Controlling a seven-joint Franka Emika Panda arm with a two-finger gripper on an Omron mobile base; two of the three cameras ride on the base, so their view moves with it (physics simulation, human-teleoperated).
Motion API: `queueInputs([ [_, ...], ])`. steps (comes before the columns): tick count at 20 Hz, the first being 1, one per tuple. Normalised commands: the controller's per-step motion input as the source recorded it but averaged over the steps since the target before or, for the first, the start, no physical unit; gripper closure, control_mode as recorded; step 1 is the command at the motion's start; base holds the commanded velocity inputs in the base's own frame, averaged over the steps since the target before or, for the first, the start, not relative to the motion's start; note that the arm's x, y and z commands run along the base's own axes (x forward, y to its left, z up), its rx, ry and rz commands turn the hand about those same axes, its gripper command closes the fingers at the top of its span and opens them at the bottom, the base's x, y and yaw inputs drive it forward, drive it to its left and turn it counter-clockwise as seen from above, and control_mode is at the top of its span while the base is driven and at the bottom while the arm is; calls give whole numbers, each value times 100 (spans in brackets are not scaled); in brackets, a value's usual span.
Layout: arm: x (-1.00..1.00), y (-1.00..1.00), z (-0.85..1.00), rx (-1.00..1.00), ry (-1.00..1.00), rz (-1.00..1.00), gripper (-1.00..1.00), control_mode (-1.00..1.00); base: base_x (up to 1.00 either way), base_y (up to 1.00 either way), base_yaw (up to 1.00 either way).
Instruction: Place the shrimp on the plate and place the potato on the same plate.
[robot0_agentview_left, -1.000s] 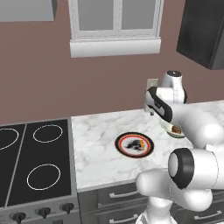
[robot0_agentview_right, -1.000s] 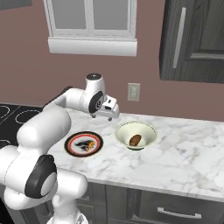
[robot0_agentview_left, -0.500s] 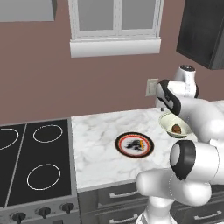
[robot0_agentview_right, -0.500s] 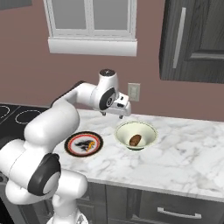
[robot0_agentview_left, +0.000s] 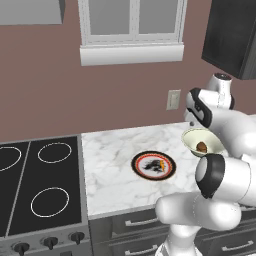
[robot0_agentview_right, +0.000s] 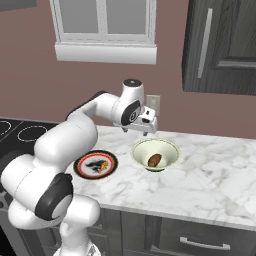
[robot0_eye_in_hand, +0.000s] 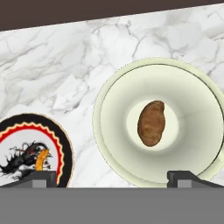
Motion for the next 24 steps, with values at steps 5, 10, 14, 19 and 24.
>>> queueInputs([
  [5, 4, -6, 0, 0, 0, 0, -100, -100, 0, 0, 0],
  [10, 15, -3, 0, 0, 0, 0, -100, -100, 0, 0, 0],
  [14, 6, -15, -18, 0, 0, 0, -100, -100, 0, 0, 0],
  [19, 1, -29, -14, 0, 0, 0, -100, -100, 0, 0, 0],
  [24, 3, -28, -2, 0, 0, 0, -100, -100, 0, 0, 0],
])
